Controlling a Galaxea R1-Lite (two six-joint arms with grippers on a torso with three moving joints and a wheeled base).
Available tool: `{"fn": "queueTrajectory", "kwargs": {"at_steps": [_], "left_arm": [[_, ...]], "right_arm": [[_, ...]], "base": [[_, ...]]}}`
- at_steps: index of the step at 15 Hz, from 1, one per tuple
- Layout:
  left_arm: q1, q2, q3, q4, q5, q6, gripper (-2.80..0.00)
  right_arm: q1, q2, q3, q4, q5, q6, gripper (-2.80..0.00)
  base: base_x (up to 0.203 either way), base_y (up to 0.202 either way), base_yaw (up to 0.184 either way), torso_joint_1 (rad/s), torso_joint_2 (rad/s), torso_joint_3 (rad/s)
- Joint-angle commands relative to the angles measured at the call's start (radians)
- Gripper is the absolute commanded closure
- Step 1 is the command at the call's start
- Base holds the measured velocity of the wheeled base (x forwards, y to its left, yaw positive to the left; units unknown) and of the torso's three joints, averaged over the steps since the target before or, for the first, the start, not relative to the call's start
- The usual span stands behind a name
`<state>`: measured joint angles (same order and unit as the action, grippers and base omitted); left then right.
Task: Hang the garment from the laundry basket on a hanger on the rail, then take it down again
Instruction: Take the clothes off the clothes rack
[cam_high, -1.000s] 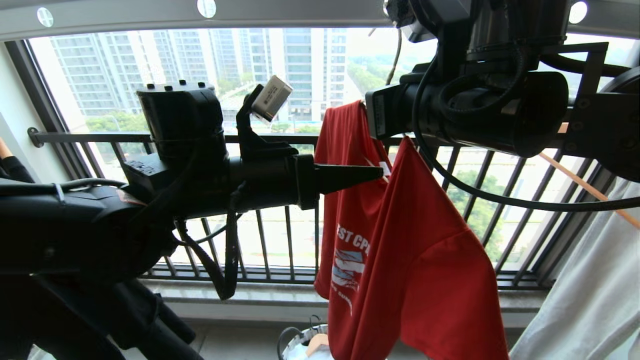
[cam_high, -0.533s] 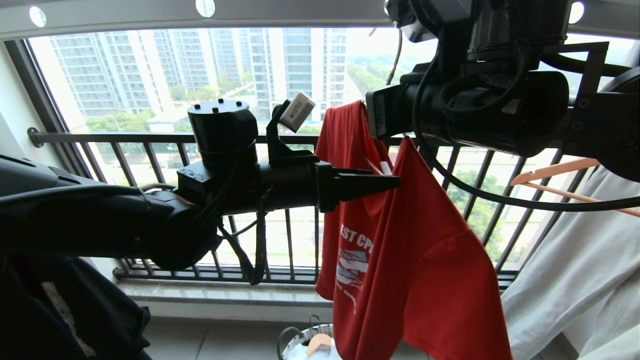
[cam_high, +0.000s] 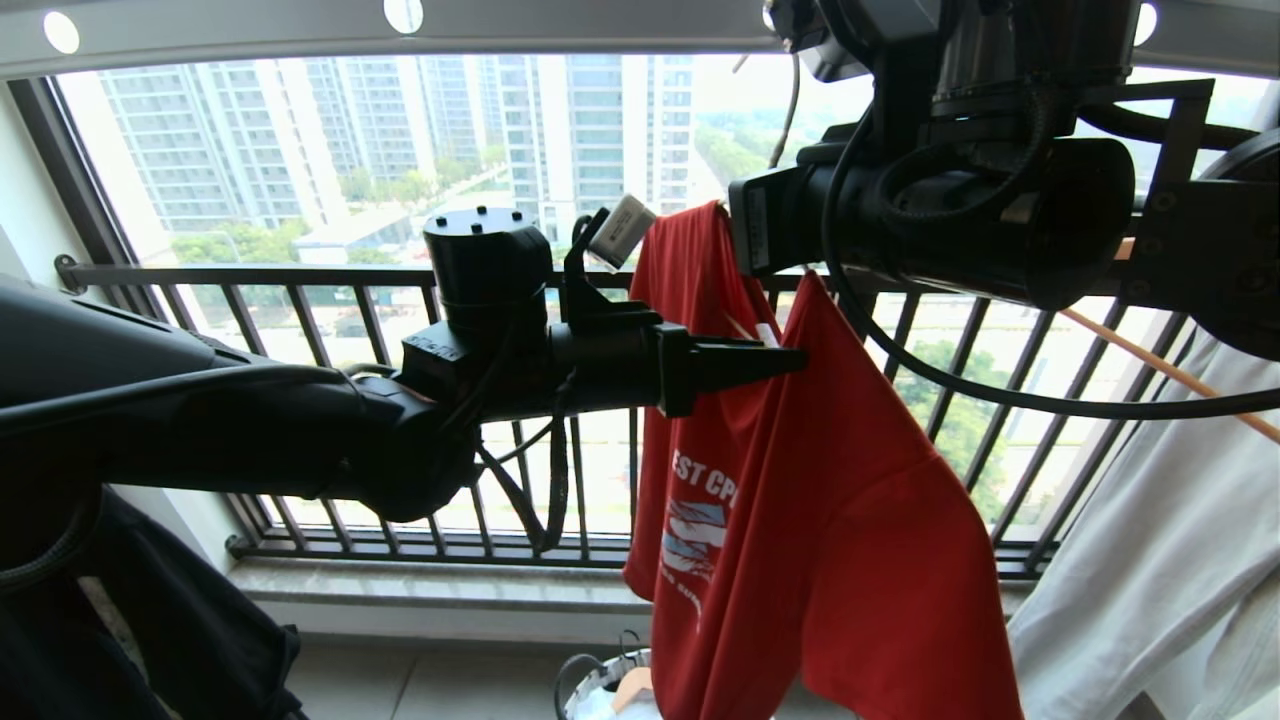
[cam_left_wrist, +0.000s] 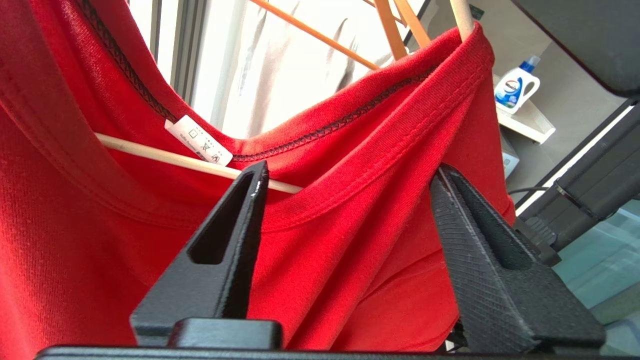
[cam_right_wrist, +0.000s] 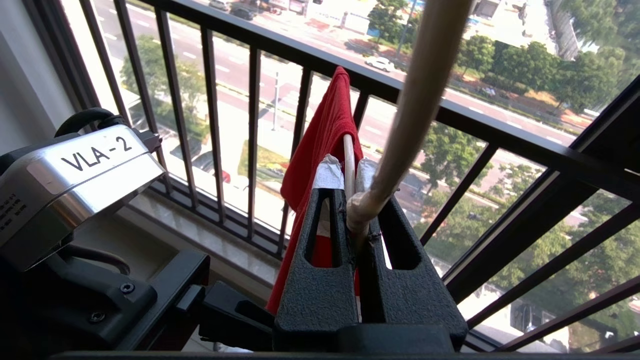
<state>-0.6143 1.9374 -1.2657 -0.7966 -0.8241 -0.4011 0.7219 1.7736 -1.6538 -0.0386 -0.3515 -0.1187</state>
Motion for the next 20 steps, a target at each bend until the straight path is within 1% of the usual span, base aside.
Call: {"fn": "queueTrajectory", "kwargs": {"at_steps": [1,4,8,11,14,16,20], "left_arm": [[-0.005,0.026,-0.023,-0.005,-0.005,-0.002,0.00],[-0.018,0.047,-0.046,-0.006,-0.004,-0.002,0.00],[-0.019,0.034,-0.036,-0.005,-0.004,-0.002,0.00],[-0.020,-0.025,0.034,-0.007,-0.004,0.008,0.00],[-0.042,-0.122,0.125,-0.007,-0.004,0.029,0.00],[-0.073,-0.161,0.144,-0.007,-0.005,0.034,0.00],[-0.082,-0.149,0.143,-0.006,-0.004,0.034,0.00]], "right_arm": [[0.001,0.003,-0.004,-0.001,-0.001,-0.001,0.00],[0.001,0.002,-0.005,-0.001,-0.003,-0.001,0.00],[0.001,0.004,-0.014,0.001,-0.001,-0.001,0.00],[-0.001,0.014,-0.017,-0.001,-0.002,-0.001,0.00],[-0.006,0.018,-0.018,-0.001,-0.003,-0.001,0.00],[-0.007,0.018,-0.017,0.000,-0.003,-0.001,0.00],[-0.007,0.017,-0.014,0.000,-0.003,0.001,0.00]], "base": [[0.000,0.000,0.000,0.000,0.00,0.000],[0.000,0.000,0.000,0.000,0.00,0.000],[0.000,0.000,0.000,0.000,0.00,0.000],[0.000,0.000,0.000,0.000,0.00,0.000],[0.000,0.000,0.000,0.000,0.00,0.000],[0.000,0.000,0.000,0.000,0.00,0.000],[0.000,0.000,0.000,0.000,0.00,0.000]]}}
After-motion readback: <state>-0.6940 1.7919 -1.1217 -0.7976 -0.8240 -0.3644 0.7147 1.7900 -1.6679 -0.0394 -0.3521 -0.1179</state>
